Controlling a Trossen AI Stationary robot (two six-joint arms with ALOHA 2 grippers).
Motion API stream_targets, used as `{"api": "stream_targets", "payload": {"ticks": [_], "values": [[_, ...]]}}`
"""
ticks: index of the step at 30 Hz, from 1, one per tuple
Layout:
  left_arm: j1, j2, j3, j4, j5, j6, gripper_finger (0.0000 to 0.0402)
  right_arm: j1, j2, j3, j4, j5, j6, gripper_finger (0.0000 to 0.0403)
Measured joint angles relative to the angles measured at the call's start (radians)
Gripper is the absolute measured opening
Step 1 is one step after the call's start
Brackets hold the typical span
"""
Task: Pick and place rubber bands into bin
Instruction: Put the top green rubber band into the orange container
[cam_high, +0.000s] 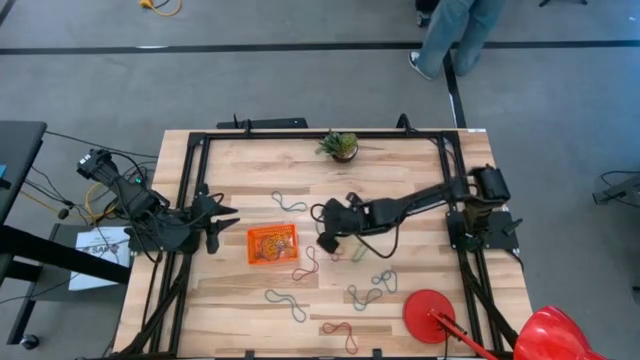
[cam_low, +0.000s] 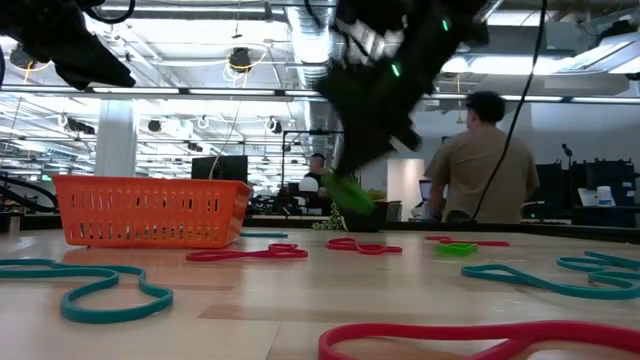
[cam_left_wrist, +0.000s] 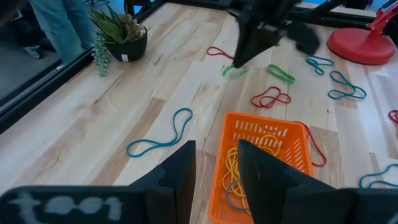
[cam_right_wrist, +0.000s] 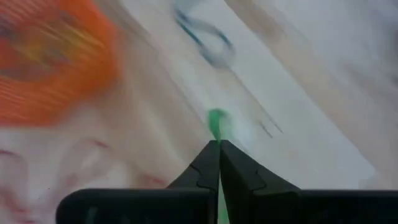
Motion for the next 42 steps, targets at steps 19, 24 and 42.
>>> {"api": "stream_targets", "payload": {"ticks": [19,24,42], "values": [[0.0,0.0,0.0,-0.001,-0.059,-0.001,0.0106,0.073,0.175,0.16,0.558,-0.131,-0.256,0.0],[0.0,0.0,0.0,-0.001,-0.059,0.0,0.0106,0.051,0.286,0.231,0.565,-0.208,-0.246,0.0],[0.0,0.0,0.0,-0.002,-0.054,-0.001,0.0106,0.058,0.374,0.519,0.086,-0.252,-0.247,0.0063]]}}
